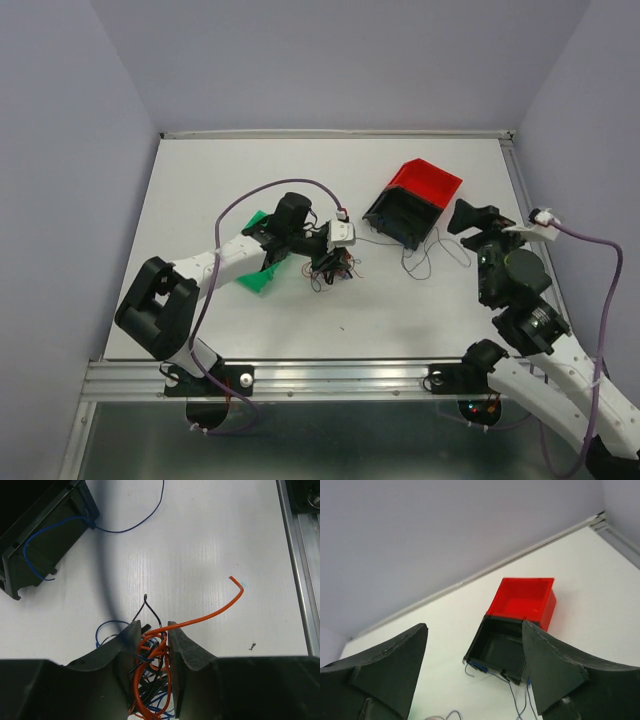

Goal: Untangle the cables

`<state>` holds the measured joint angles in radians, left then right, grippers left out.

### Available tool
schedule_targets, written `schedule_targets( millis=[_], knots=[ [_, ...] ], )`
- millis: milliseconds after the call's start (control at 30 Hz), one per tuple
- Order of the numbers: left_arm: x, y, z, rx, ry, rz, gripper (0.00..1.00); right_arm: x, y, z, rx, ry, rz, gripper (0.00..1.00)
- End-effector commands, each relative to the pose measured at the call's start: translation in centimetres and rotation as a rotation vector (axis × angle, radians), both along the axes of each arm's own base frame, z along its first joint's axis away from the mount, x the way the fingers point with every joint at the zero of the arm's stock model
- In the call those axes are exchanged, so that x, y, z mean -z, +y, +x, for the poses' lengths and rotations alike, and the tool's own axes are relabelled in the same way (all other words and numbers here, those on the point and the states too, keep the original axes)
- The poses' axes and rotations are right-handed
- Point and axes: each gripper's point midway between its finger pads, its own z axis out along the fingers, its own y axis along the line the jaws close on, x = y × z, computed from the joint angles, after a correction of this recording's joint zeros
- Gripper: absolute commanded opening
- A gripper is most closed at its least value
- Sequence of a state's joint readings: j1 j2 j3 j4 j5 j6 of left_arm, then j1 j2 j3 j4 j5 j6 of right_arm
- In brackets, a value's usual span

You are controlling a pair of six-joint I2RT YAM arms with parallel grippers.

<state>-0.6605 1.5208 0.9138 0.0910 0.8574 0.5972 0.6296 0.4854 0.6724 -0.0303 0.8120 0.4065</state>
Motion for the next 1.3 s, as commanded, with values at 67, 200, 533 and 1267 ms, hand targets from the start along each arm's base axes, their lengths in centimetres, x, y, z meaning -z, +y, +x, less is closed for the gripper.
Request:
schedule_targets(
  millis=[67, 200, 533, 1267],
  knots=[
    [-2.2, -0.9, 0.5, 0.050, -0.035, -0.033, 0.38, 1.8, 12.4, 1.5, -0.580, 0.039, -0.220, 0.82],
    [-1.7, -0.9, 0.4, 0.071, -0.014, -0.018, 0.37, 3.7, 16.6, 1.0, -0.795, 0.057, -0.270, 0.82],
    [-1.4, -0.4, 1.4, 0.042, 0.068, 0.005, 0.31, 7.8, 22.1, -1.0, -1.143, 0.156, -0.312, 0.76],
    [-1.3, 0.3, 3.7, -0.051, 0.067, 0.006, 0.31, 11.9, 26.1, -1.7, -1.346, 0.259, -0.272, 0.62]
  ],
)
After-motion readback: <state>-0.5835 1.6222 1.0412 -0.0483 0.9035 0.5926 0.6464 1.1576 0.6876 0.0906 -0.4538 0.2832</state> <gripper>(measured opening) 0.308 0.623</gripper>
